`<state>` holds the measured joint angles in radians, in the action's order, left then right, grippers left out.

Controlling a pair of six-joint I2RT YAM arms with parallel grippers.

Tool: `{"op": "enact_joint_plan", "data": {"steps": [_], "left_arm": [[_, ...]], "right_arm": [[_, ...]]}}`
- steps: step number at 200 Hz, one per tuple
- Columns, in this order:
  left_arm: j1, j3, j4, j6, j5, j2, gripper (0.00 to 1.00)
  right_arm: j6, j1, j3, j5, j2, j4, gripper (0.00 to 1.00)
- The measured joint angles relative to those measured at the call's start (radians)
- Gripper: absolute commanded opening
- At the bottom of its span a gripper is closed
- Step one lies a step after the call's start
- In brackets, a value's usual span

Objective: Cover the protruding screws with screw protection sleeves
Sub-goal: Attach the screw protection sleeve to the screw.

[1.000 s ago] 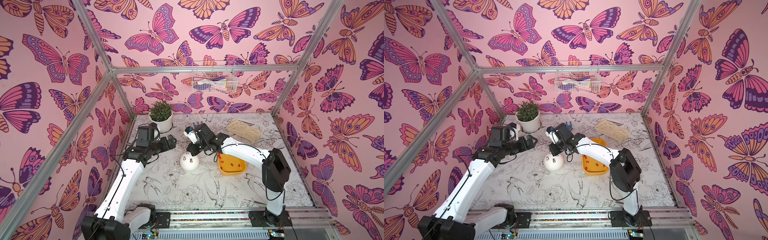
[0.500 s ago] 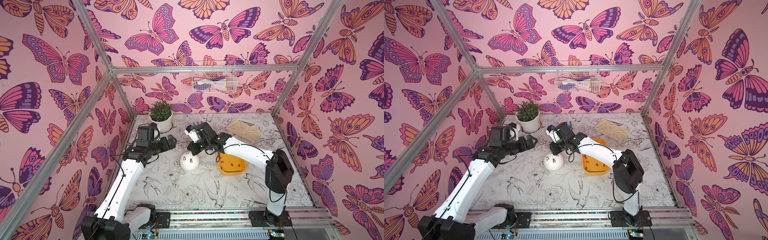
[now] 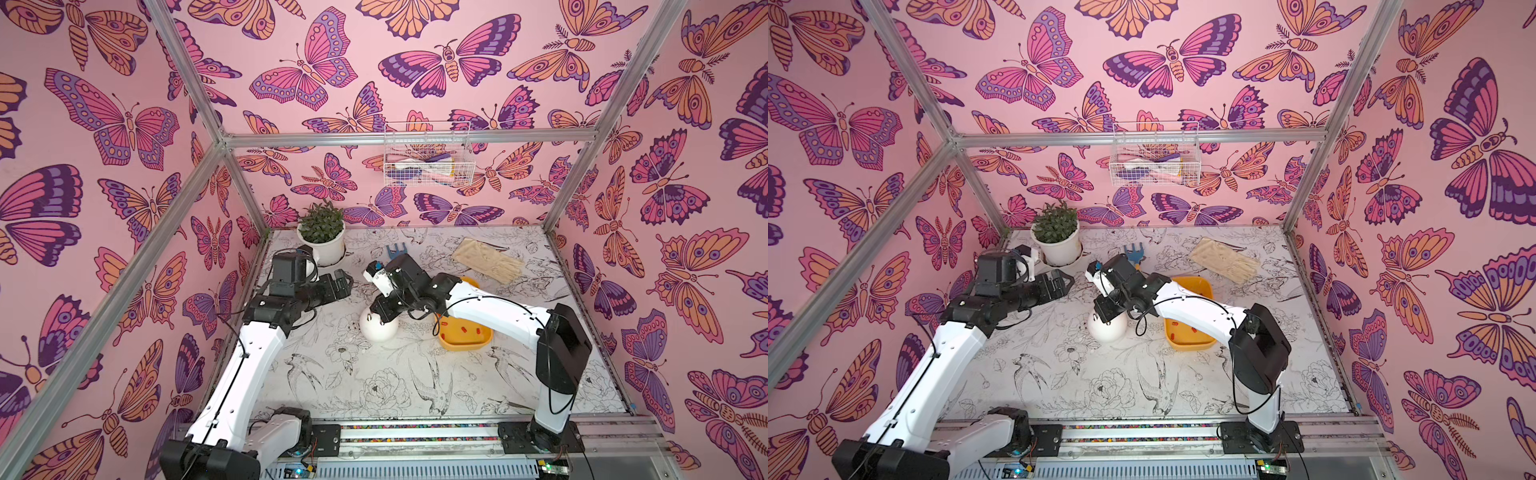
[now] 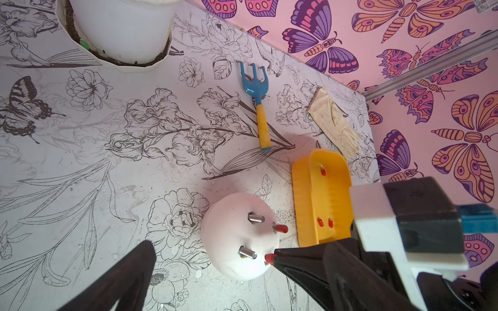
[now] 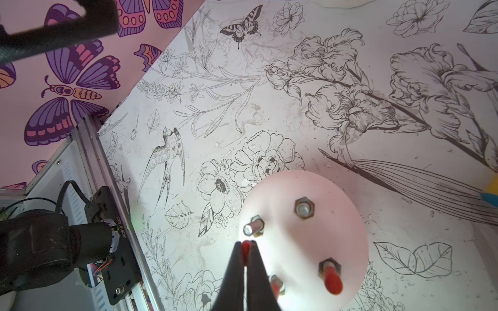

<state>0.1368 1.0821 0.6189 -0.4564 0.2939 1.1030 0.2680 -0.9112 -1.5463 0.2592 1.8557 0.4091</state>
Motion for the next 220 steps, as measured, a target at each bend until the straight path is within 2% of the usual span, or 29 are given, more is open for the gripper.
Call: {"op": "enact_joint_plan", "data": {"steps": [220], "left_arm": [[-0.006,0.0,0.0,0.0,0.005,0.0,1.0]], "right_arm": [[-0.006,-0.007,-0.032,-0.004,0.042,0.014,0.07]]}}
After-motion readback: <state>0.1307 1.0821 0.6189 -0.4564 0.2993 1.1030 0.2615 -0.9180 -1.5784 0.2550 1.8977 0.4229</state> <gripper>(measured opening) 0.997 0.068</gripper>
